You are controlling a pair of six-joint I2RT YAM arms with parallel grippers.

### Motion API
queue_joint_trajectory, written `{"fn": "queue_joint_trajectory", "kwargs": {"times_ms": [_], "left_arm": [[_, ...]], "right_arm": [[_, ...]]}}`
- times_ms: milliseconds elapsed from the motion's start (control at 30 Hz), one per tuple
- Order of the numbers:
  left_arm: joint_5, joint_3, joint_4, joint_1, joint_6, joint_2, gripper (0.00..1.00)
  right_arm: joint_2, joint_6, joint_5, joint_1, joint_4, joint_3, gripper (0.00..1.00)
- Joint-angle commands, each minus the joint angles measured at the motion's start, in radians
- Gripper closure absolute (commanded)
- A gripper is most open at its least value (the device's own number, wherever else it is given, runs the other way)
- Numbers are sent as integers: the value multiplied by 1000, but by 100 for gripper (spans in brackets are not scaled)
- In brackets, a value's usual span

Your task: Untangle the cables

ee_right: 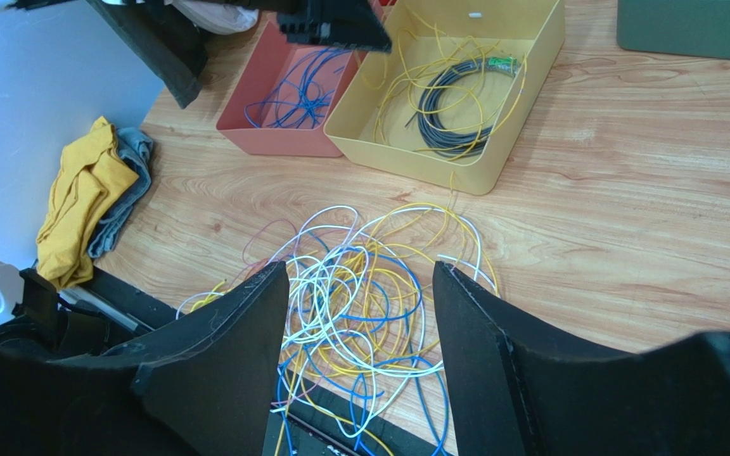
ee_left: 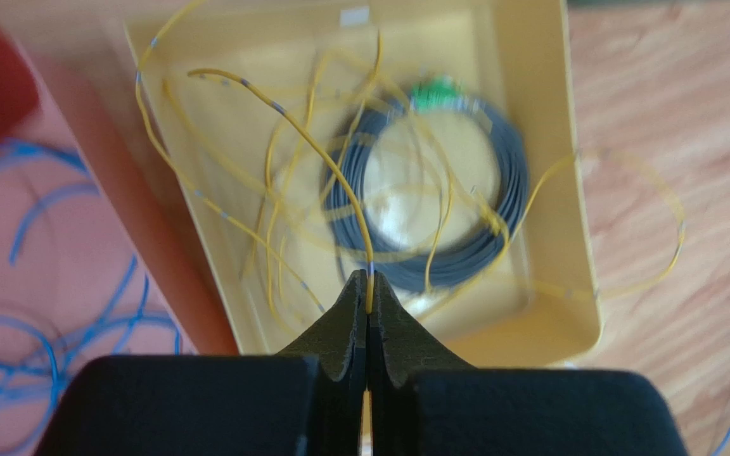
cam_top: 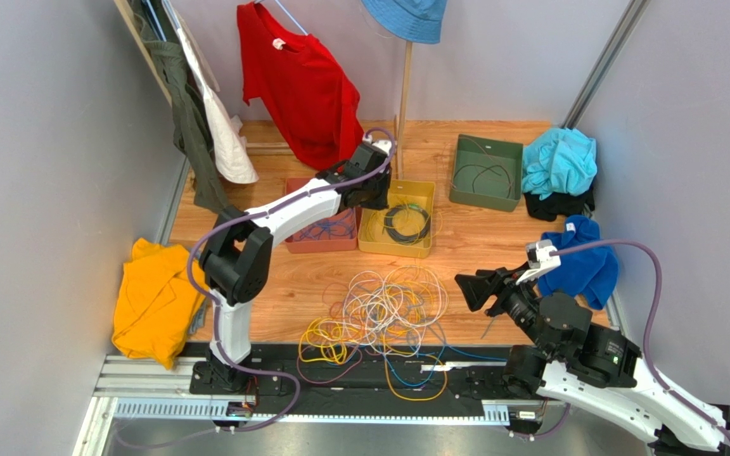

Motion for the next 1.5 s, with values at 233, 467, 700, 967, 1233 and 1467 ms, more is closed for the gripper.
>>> {"fn": "queue_joint_trajectory", "kwargs": {"times_ms": [233,467,700,967,1233,1467], "left_arm": [[31,-98,81,-73,-21,-266,100],[-27,-15,12,-98,12,-287,100],[-30,-53,35,-98,-5,-220,100],[-19,-85,46,-98,-33,-250,100],[-94,-41,-8,-130,19,-415,100],[-105,31,-60,-138,41,-416,100]], "right_arm": [[12,-5,13,4,62,-17,39],[5,-2,12,4,60,-16,39],[-9,0,13,6,54,-19,39],[-8,-6,15,4,58,-23,39],[-6,-12,13,4,75,-31,39],[-8,-8,10,4,85,-34,39]]}}
